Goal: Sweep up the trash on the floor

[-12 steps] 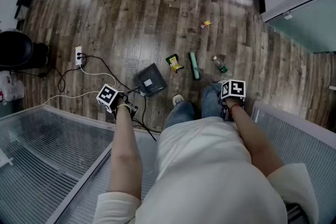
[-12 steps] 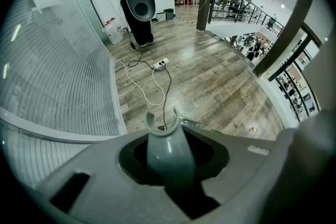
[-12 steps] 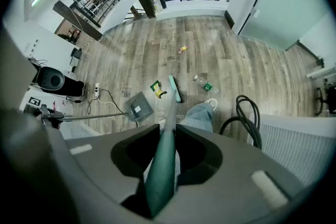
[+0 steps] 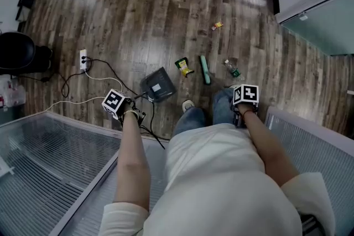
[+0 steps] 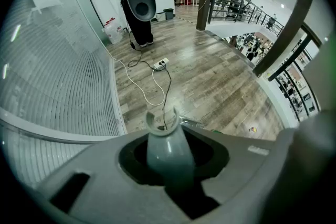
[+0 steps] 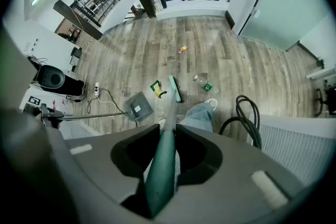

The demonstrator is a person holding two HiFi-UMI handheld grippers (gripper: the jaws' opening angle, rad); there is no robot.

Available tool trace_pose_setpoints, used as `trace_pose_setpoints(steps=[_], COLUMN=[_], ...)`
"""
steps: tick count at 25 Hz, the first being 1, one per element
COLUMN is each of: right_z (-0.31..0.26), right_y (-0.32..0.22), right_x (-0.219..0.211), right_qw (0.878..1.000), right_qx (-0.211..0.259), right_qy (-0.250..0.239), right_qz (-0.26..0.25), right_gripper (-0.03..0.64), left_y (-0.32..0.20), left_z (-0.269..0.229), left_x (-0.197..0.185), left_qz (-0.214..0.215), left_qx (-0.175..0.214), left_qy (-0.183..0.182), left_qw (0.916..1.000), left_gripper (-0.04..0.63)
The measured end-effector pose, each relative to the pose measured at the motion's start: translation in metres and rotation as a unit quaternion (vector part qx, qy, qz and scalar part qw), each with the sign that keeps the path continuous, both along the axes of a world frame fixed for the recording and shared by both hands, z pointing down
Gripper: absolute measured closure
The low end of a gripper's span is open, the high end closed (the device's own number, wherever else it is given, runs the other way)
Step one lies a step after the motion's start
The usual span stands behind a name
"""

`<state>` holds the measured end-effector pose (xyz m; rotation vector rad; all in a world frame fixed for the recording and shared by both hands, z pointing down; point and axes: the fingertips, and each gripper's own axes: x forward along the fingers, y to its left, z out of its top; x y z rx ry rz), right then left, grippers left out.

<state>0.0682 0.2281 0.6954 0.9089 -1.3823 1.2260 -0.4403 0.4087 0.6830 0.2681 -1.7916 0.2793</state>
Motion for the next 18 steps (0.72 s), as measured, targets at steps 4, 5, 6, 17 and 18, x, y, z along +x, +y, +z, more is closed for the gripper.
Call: trace_pose_setpoints(steps=[4,5,6,17,18], right_z=[-0.001,-0.001,-0.001,-0.007,-0.007], right_y=[-0.001,-0.001,-0.002,-0.021,-0.023], right_x=[-0.002,-0.002,-0.001,-0.026,-0.03], right_qw=[1.0,1.0,1.0,0.997,0.996], right_qx=[0.001,0.002,0.002,0.036,0.038], right_qy=[-0.001,-0.002,-0.004,0.036,0.039], right_qz=[0.004,0.01,0.017,-0.063,-0.067], right_gripper=[0.518,0.52,0.519,0.52,0.52], left_y=[-0.001,-0.001,-0.001,-0.004,-0.004], left_z=[-0.001,-0.002,-0.002,-0.004,-0.003], left_x=[0.001,0.003,0.004,-0.002,-0.001], left_qz=[0.002,0.0,-0.001,0.001,0.001], left_qx=[0.001,0.0,-0.001,0.003,0.003], left_qy=[0.004,0.008,0.011,-0.006,-0.006], left_qw=[1.0,1.0,0.9999,1.0,1.0], left_gripper=[0.511,0.511,0.511,0.511,0.511])
